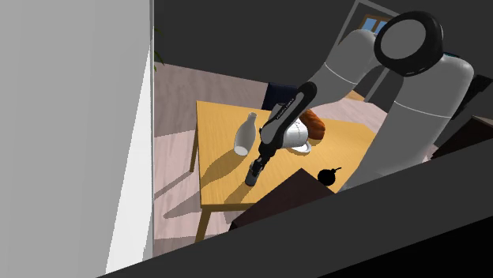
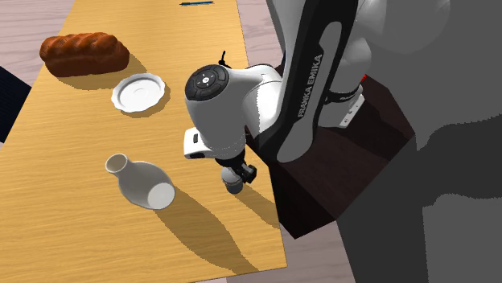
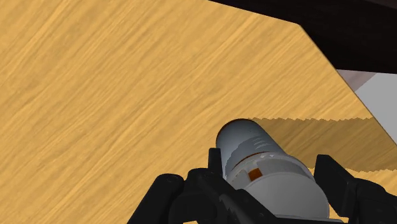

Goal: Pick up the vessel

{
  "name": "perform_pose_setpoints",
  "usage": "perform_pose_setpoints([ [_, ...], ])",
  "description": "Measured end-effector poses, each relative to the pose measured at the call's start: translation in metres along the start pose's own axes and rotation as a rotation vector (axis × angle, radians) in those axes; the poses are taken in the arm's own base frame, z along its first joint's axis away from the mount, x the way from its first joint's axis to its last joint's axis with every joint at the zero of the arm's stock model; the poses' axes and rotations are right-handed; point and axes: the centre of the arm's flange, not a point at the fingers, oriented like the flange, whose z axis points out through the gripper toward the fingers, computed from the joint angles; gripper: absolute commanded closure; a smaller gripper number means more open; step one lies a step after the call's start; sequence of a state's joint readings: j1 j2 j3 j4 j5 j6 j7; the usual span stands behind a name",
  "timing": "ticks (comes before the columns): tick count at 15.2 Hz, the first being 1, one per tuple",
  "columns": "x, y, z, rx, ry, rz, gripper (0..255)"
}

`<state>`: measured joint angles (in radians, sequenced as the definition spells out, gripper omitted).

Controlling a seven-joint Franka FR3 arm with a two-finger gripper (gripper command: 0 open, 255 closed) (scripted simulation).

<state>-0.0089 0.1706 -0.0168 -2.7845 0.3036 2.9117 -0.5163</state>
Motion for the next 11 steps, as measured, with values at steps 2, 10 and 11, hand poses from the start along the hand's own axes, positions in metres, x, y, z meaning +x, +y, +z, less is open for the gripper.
perform_pose_setpoints([
  [2,0.0,-0.001,-0.005,0.001,-0.002,-0.001,255],
  [10,-0.001,-0.005,-0.046,0.001,-0.002,-0.002,255],
  [11,-0.002,-0.005,-0.052,0.001,-0.002,-0.002,255],
])
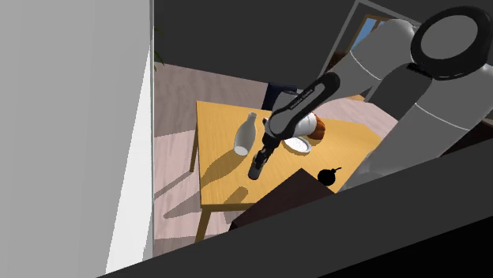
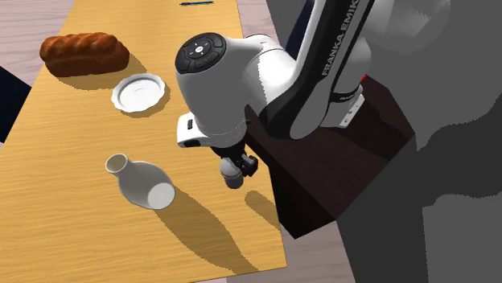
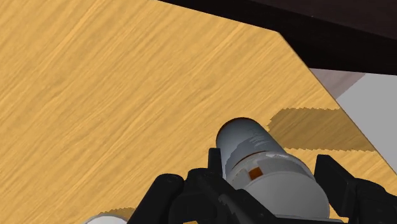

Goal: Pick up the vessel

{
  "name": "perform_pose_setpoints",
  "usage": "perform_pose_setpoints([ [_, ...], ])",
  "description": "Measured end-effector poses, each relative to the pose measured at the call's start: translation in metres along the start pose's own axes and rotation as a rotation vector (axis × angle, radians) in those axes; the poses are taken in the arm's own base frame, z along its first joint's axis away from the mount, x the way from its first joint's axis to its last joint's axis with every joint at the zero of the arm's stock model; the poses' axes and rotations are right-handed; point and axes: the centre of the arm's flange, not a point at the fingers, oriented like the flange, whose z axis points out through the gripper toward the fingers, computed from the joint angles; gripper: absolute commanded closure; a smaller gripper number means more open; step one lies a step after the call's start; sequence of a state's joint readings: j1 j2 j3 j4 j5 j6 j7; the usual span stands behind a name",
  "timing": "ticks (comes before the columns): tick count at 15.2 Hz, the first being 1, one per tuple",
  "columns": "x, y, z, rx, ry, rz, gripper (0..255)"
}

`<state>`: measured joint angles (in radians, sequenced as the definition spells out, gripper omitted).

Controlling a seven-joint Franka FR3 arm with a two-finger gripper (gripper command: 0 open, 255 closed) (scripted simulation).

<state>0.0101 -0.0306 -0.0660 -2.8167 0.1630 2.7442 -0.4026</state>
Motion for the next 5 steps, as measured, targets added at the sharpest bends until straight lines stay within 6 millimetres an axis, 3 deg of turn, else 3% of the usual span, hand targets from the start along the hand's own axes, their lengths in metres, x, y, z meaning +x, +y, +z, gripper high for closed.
perform_pose_setpoints([
  [5,0.001,0.0,-0.024,0.0,0.0,0.0,255],
])
